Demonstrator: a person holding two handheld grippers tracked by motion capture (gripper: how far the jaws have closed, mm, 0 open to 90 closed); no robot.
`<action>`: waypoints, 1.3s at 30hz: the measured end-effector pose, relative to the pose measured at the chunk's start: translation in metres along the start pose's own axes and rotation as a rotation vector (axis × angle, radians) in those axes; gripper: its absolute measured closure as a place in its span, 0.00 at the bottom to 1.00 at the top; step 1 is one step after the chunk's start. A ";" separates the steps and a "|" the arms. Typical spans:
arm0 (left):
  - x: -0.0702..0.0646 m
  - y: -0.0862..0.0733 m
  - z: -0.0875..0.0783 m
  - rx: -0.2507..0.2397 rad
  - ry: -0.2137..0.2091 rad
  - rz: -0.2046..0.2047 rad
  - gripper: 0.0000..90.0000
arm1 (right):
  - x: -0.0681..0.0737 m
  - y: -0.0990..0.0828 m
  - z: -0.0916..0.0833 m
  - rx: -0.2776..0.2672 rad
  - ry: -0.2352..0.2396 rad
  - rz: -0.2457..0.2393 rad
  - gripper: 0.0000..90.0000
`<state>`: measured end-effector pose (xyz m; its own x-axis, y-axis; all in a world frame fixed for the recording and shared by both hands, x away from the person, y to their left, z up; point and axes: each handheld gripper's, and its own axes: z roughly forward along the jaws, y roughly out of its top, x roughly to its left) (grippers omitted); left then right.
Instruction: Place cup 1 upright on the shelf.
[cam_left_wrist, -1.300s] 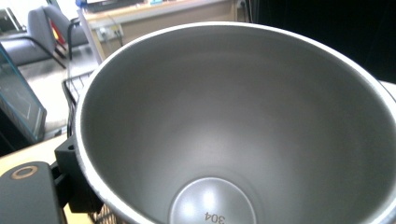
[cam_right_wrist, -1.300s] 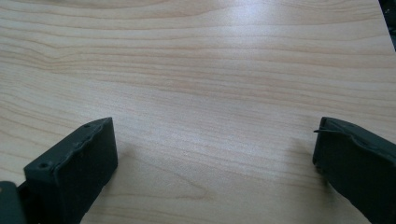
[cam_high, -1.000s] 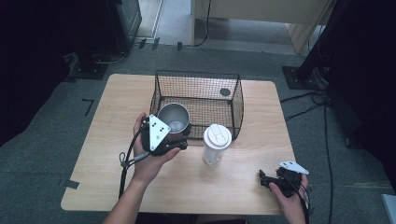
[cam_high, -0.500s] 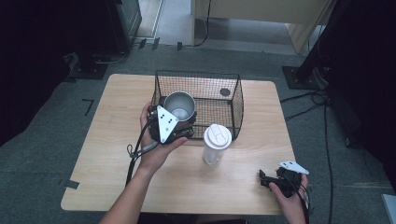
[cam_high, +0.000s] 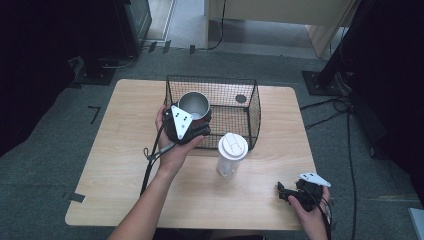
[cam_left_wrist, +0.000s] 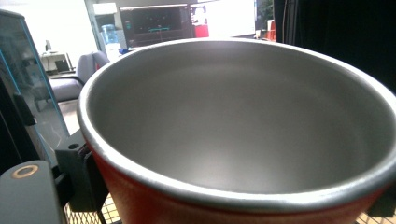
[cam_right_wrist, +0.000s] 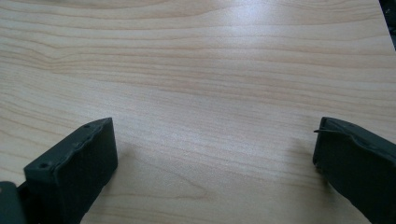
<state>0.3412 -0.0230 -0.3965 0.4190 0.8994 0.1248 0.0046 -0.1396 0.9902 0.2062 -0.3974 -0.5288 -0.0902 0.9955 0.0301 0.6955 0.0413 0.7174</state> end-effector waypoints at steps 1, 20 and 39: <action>-0.001 -0.002 0.003 0.000 0.010 0.005 0.09 | 0.000 0.000 0.000 0.000 0.000 0.000 0.00; 0.004 -0.013 0.051 0.042 0.046 -0.035 0.09 | 0.000 0.000 0.000 0.000 0.001 -0.001 0.00; 0.019 -0.017 0.100 0.171 0.054 -0.081 0.09 | 0.000 0.000 0.000 0.001 0.002 -0.001 0.00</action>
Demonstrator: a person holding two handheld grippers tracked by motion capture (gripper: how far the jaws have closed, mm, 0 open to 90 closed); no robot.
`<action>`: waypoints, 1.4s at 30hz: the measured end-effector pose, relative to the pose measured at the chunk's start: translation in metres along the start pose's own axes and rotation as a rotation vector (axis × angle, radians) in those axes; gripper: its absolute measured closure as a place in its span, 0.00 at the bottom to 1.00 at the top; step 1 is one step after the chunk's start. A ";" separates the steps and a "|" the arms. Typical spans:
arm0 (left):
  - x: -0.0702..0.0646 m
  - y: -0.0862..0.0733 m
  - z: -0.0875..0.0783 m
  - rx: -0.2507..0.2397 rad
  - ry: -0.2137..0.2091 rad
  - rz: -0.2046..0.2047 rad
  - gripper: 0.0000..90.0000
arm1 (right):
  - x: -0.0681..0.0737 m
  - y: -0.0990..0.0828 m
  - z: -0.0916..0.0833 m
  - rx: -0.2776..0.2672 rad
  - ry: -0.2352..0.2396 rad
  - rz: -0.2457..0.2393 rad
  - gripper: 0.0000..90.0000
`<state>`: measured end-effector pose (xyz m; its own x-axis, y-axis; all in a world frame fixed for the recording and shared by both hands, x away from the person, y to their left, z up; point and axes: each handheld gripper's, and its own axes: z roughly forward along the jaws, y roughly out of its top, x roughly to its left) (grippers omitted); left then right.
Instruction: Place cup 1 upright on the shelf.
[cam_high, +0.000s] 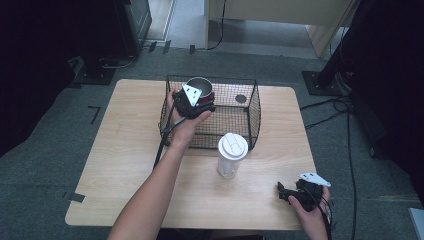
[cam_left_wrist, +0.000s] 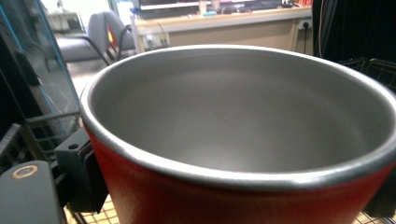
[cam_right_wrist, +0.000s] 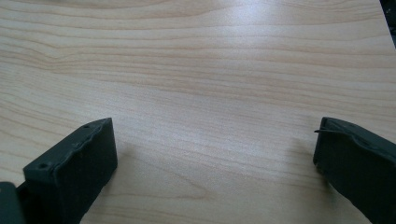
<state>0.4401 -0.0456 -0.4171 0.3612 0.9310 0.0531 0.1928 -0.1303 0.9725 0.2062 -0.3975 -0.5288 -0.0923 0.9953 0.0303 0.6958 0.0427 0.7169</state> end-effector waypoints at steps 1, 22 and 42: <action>0.002 0.000 0.003 0.006 -0.004 -0.024 0.09 | 0.000 0.000 0.000 0.000 0.000 0.000 0.00; 0.006 -0.009 0.033 0.231 0.027 -0.043 0.09 | 0.000 0.000 0.000 0.000 0.000 0.000 0.00; 0.002 -0.009 0.041 0.360 -0.027 -0.023 0.08 | 0.000 0.000 0.000 0.000 0.000 0.000 0.00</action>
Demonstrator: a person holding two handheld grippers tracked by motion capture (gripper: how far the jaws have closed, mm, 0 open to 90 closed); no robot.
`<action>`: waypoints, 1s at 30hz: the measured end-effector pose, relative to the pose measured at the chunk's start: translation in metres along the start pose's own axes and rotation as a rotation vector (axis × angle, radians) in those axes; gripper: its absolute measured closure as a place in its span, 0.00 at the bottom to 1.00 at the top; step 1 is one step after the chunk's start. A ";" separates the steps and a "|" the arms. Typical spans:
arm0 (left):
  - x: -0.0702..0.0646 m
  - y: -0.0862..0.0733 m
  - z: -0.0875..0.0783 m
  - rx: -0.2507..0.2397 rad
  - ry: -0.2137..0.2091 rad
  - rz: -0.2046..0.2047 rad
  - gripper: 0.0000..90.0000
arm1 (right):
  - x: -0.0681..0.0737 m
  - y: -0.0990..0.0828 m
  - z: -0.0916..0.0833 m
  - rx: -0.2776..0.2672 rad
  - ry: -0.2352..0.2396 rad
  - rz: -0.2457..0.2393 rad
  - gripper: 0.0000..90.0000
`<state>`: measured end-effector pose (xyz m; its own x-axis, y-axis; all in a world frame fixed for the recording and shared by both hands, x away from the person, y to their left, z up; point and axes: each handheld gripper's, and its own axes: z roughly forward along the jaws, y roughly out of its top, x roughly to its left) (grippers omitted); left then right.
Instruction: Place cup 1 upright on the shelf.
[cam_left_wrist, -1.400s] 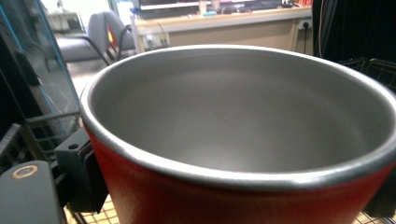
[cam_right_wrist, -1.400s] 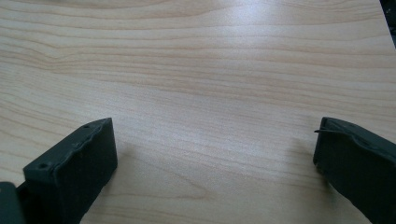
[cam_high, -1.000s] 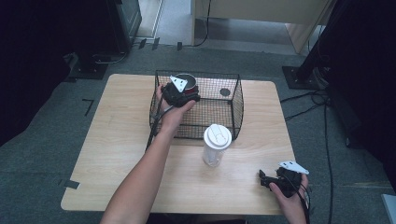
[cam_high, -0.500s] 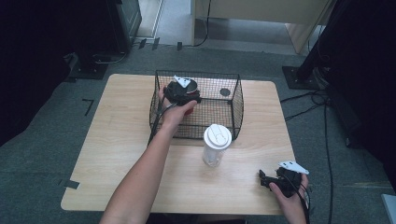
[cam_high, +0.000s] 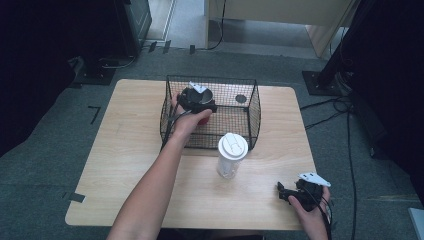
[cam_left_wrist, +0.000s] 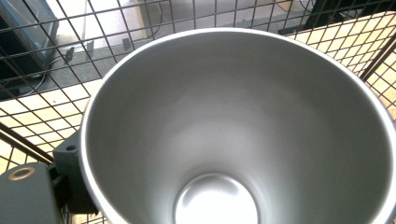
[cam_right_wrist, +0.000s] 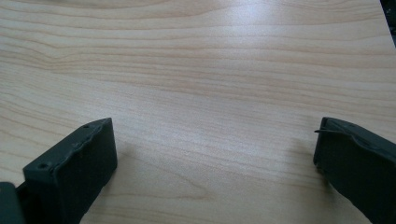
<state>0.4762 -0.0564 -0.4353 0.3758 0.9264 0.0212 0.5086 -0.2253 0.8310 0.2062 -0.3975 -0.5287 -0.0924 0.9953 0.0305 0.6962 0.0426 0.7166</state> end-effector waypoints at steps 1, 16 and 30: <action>0.001 0.001 0.000 -0.001 -0.003 -0.008 0.08 | 0.000 0.000 0.000 0.000 0.000 0.000 0.00; 0.001 0.003 -0.009 -0.026 0.034 -0.023 0.00 | 0.000 0.000 0.000 0.000 0.000 0.000 0.00; 0.002 0.011 -0.035 -0.141 0.020 -0.023 0.00 | 0.000 0.000 0.000 0.000 -0.001 -0.001 0.00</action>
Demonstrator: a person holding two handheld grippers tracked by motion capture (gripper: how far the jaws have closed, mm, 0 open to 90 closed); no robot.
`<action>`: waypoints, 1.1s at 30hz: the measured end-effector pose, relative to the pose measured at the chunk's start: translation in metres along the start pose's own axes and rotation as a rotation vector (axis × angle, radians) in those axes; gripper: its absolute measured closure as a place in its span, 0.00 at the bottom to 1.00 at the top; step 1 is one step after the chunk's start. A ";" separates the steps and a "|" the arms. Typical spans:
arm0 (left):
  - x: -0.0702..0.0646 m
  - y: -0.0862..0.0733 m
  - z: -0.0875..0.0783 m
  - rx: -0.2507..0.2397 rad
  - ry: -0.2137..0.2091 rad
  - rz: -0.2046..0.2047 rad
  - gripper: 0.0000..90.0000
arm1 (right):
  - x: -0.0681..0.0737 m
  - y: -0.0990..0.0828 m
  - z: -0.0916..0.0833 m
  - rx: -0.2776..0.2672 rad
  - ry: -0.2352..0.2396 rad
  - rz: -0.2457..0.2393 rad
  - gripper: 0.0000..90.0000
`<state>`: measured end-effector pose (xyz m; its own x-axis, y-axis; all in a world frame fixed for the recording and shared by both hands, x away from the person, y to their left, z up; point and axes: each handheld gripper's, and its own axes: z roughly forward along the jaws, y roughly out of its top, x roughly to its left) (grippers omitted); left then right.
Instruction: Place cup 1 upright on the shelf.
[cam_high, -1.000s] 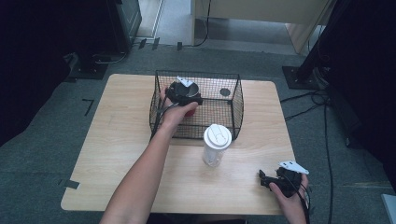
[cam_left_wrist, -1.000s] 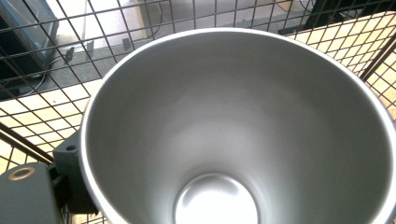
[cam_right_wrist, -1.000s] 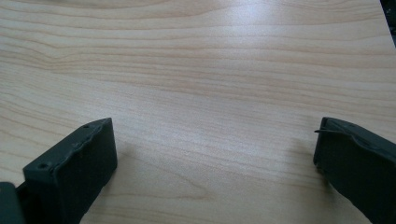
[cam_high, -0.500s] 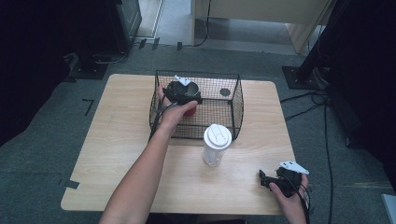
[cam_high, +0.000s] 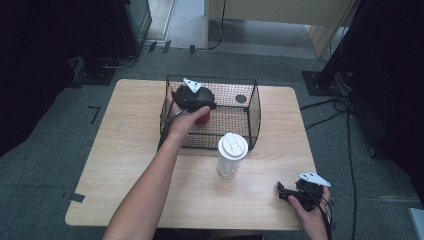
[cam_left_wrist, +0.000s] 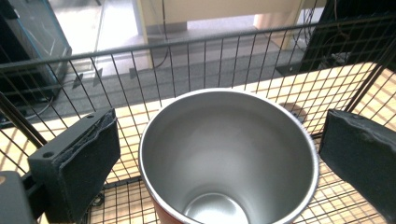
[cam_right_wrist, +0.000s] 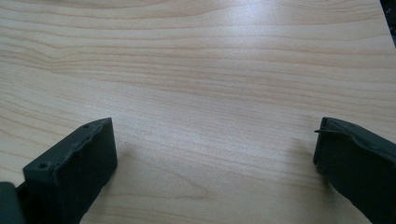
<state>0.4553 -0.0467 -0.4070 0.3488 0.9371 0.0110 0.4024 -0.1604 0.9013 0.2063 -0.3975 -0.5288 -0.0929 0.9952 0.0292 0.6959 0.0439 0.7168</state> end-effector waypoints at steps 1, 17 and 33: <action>0.000 0.001 -0.002 -0.005 -0.003 -0.001 0.00 | 0.000 0.000 0.000 0.000 0.000 0.000 0.00; 0.003 0.016 -0.050 -0.144 -0.046 0.019 0.00 | 0.000 0.000 0.000 0.000 0.004 -0.005 0.00; 0.016 0.006 -0.113 -0.241 -0.073 0.035 0.00 | 0.000 0.000 0.000 0.000 0.004 -0.005 0.00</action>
<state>0.3677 0.0026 -0.3527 0.4229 0.9059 0.0210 0.1787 -0.1060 0.9782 0.2068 -0.3979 -0.5288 -0.0987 0.9947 0.0285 0.6956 0.0485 0.7168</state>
